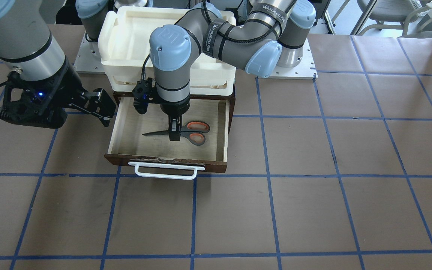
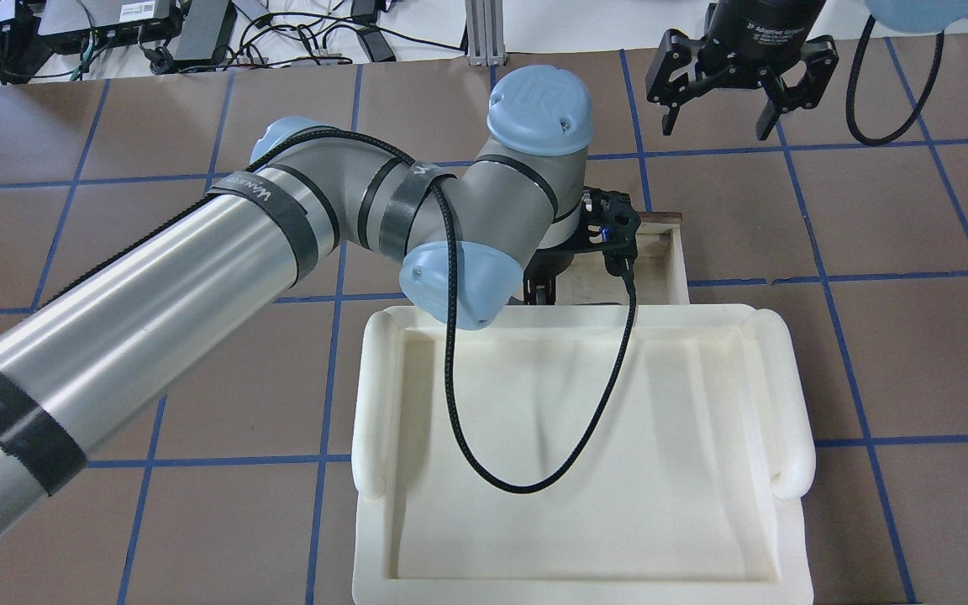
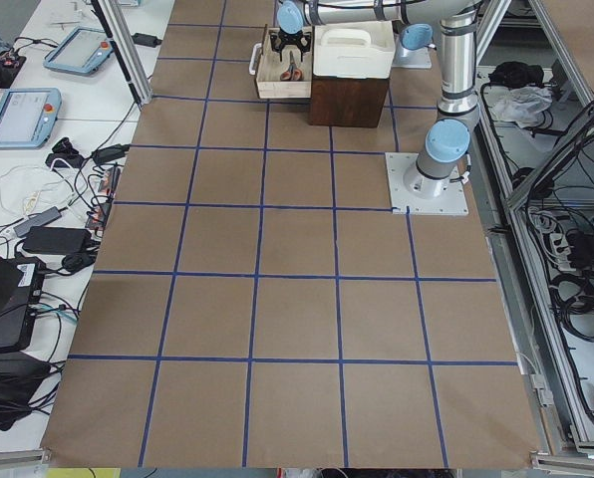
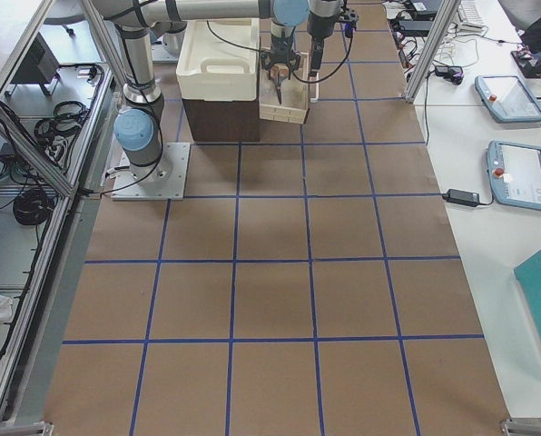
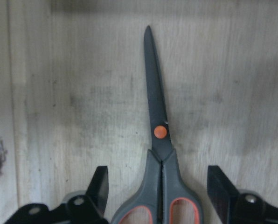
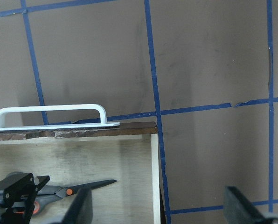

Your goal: Place scissors in drawer with both arms

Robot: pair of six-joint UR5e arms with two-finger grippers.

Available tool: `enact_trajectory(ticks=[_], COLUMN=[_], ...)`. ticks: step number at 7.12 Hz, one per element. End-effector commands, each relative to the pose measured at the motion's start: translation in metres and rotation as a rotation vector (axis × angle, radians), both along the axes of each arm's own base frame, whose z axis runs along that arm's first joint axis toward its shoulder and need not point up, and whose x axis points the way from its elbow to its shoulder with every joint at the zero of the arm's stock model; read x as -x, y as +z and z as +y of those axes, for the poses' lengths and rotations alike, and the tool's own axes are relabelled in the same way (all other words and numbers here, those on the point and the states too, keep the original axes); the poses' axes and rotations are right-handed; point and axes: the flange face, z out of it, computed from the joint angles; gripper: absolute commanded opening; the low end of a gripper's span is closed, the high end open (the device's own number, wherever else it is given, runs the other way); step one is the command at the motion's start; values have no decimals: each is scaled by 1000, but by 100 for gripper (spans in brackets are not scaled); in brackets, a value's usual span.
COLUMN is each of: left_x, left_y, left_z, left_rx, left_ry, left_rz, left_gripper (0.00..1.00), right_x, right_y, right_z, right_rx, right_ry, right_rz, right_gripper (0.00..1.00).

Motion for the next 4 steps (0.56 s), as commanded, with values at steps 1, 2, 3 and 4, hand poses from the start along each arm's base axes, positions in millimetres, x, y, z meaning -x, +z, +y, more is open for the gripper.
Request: enact_trajectory(ticks=[1, 2, 3, 4], left_x=[-13, -34, -63, -91], left_y=[51, 71, 90, 103], left_z=[-6, -20, -32, -36], left_rx=[76, 106, 121, 94], left_ry=[24, 65, 118, 166], left_rz=[43, 55, 58, 47], left_gripper=[78, 78, 78, 83], right_x=[-1, -3, -3, -3], right_y=[2, 3, 3, 3], right_z=[3, 5, 5, 5], right_rx=[-6, -10, -8, -11], right_ry=[1, -8, -6, -5], right_rz=[0, 2, 2, 1], right_gripper=[100, 100, 100, 100])
